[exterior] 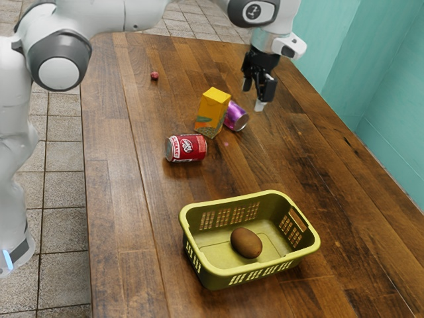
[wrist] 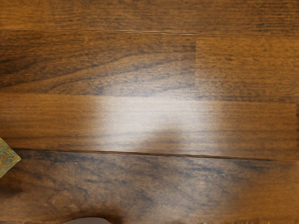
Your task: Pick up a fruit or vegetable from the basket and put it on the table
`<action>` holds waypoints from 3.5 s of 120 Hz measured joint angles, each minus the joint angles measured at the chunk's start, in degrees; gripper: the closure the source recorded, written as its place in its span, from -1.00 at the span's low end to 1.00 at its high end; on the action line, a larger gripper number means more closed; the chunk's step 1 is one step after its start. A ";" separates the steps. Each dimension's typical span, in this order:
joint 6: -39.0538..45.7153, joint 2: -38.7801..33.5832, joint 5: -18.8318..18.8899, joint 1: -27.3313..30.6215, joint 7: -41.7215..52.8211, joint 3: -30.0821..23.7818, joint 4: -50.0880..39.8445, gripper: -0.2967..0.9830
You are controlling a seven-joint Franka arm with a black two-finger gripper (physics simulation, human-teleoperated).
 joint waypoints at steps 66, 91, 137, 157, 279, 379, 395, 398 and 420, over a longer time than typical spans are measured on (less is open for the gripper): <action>5.20 -4.05 0.79 -1.60 28.22 -20.33 -8.20 -0.53; 11.60 -5.88 2.80 -0.40 40.18 -26.49 -15.02 -0.54; 17.35 -0.29 2.79 -1.06 53.79 -28.04 -18.87 -0.54; 18.30 1.15 2.07 -1.06 57.33 -28.04 -20.25 -0.54; 23.06 4.75 -2.01 -0.98 57.86 -28.06 -24.34 -0.54; 16.03 -6.54 -2.11 0.32 55.59 -29.43 -11.94 0.13; 13.92 -2.81 -2.05 2.21 55.00 -38.63 -7.06 0.13; 13.71 -1.25 -1.99 1.47 54.83 -40.85 -5.82 0.13; 13.21 6.51 1.07 -0.83 53.10 -50.92 -0.02 0.12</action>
